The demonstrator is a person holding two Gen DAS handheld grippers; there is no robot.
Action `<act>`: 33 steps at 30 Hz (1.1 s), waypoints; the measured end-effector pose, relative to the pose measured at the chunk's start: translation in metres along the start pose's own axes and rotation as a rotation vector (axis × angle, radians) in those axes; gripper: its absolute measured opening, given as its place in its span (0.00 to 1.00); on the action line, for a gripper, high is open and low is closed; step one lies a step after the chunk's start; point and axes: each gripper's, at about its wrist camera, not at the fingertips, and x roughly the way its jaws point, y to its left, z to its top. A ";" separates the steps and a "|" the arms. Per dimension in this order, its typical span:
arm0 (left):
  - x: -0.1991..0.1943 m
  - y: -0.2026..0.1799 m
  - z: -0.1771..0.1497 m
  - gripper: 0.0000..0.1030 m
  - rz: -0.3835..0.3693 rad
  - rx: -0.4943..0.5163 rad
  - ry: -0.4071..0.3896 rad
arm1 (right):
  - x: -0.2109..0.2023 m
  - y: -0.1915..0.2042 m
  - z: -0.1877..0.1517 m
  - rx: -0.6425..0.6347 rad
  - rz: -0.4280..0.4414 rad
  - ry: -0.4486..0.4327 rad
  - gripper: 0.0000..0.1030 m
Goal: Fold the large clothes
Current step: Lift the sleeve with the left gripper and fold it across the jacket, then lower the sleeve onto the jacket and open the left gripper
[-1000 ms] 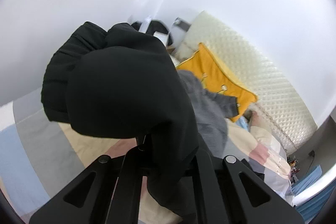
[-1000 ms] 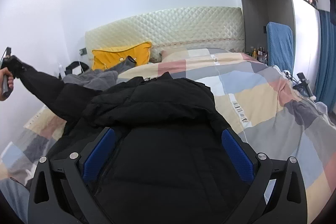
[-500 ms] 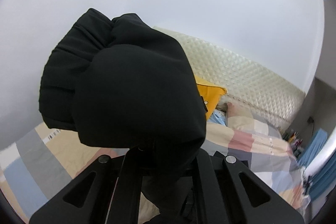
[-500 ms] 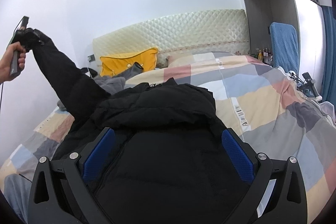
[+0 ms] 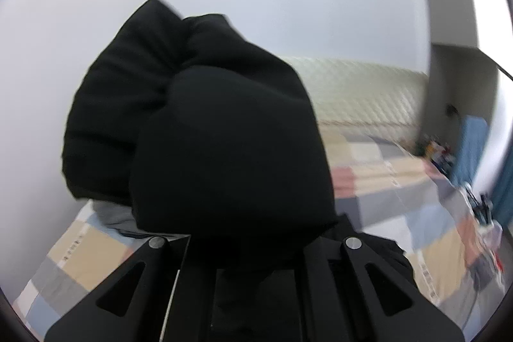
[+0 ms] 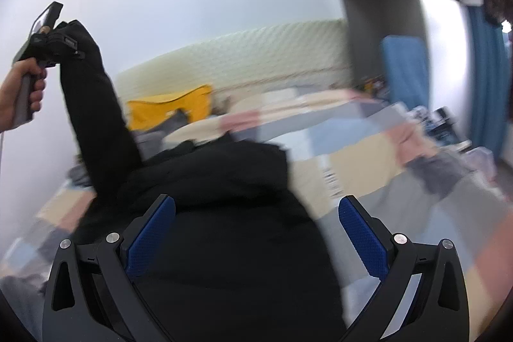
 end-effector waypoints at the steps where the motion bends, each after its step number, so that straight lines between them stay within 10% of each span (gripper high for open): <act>1: 0.003 -0.015 -0.005 0.08 -0.030 0.025 0.010 | -0.002 -0.005 0.002 0.013 -0.011 -0.013 1.00; 20: 0.060 -0.222 -0.148 0.12 -0.342 0.361 0.164 | 0.003 -0.042 0.005 0.112 -0.036 -0.046 1.00; 33: 0.120 -0.266 -0.214 0.13 -0.341 0.420 0.281 | 0.033 -0.039 -0.003 0.109 -0.019 0.016 1.00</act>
